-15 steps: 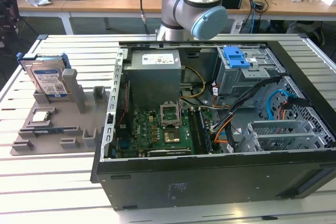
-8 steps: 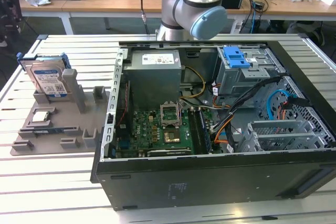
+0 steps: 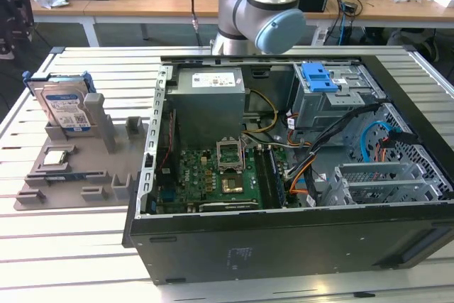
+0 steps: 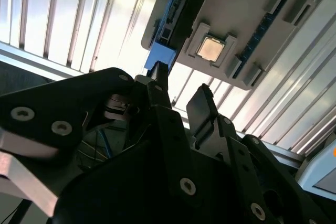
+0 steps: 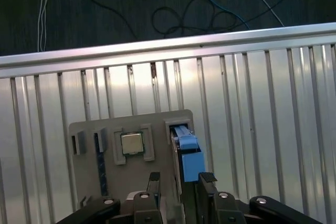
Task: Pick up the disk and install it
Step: 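Pick up the disk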
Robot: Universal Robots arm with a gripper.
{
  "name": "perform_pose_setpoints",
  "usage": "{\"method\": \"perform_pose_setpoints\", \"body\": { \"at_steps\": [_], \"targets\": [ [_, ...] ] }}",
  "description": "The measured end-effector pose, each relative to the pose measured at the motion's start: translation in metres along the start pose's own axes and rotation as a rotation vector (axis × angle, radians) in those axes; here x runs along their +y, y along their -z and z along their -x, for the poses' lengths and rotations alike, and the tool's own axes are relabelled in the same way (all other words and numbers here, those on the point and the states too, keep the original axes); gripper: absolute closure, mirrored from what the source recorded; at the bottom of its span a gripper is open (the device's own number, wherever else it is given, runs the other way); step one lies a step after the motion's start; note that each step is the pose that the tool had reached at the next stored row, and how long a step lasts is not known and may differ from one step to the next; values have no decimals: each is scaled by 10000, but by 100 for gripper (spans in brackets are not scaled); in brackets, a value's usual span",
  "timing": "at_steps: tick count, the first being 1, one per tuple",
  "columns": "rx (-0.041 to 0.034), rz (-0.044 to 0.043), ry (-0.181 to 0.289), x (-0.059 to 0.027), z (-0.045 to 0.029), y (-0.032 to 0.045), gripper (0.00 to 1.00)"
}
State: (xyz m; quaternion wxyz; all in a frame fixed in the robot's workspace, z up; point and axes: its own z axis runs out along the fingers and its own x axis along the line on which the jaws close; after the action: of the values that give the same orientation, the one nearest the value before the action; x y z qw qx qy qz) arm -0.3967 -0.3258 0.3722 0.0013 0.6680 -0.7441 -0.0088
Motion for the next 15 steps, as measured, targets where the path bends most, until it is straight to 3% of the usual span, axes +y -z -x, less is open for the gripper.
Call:
{"method": "perform_pose_setpoints", "body": {
  "at_steps": [3, 15],
  "targets": [
    [-1, -1, 1, 7, 70, -24, 58],
    [0, 2, 0, 5, 232, -102, 58]
  ]
}}
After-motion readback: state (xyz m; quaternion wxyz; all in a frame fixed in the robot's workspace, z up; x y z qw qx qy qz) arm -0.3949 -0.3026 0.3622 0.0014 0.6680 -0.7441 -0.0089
